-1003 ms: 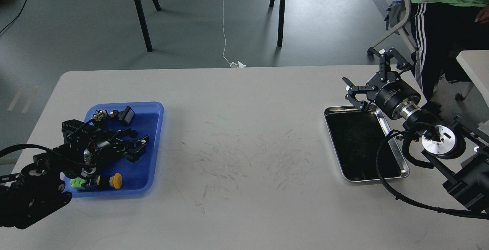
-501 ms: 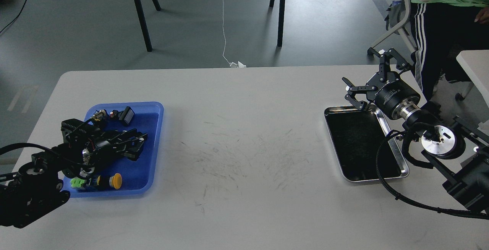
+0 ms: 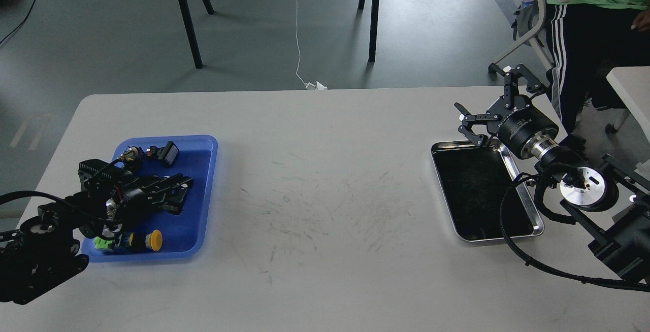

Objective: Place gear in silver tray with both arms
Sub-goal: 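Close the left gripper on the black gear inside the blue tray, then carry the black gear with the left gripper toward the silver tray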

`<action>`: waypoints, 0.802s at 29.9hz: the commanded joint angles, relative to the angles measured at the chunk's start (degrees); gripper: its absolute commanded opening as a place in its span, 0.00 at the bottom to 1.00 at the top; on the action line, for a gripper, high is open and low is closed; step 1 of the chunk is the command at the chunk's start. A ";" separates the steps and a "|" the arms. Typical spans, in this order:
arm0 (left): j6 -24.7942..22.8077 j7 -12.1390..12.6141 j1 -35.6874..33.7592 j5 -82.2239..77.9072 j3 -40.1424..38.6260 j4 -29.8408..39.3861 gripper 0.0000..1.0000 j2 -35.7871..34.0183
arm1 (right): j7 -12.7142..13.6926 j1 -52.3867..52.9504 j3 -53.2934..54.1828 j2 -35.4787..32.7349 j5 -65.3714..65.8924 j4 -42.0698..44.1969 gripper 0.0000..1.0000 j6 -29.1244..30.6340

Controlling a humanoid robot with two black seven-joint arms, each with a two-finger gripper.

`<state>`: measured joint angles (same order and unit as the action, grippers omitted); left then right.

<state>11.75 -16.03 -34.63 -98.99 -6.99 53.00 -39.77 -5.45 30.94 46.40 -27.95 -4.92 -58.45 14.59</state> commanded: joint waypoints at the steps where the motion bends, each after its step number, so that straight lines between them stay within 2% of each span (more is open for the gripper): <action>1: 0.28 -0.31 0.00 0.20 -0.13 0.09 0.09 -0.13 | 0.00 0.00 0.01 0.00 0.00 0.00 0.99 0.00; 5: 0.46 -0.93 -0.18 0.38 -0.65 0.53 0.09 -2.23 | 0.00 0.00 0.10 0.00 0.00 0.00 0.99 0.00; 8: 0.46 -2.51 -0.44 1.08 -1.00 1.66 0.08 -4.35 | 0.00 -0.09 0.10 0.00 0.00 0.00 0.99 -0.09; 14: 0.29 -3.13 -1.84 4.60 -1.88 10.44 0.08 -10.32 | 0.00 0.00 0.10 0.09 0.00 0.09 0.99 -0.09; 20: 0.29 -4.88 -3.34 4.42 -4.61 18.79 0.08 -11.56 | 0.00 0.18 0.19 0.00 0.00 0.00 0.99 -0.09; 24: 0.11 -5.67 -7.02 4.51 -4.96 24.34 0.08 -10.60 | 0.00 0.27 0.19 -0.09 0.00 0.00 0.99 -0.09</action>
<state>12.01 -21.07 -39.25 -94.52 -11.95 74.44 -51.18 -5.47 31.18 46.57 -27.95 -4.92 -58.44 14.50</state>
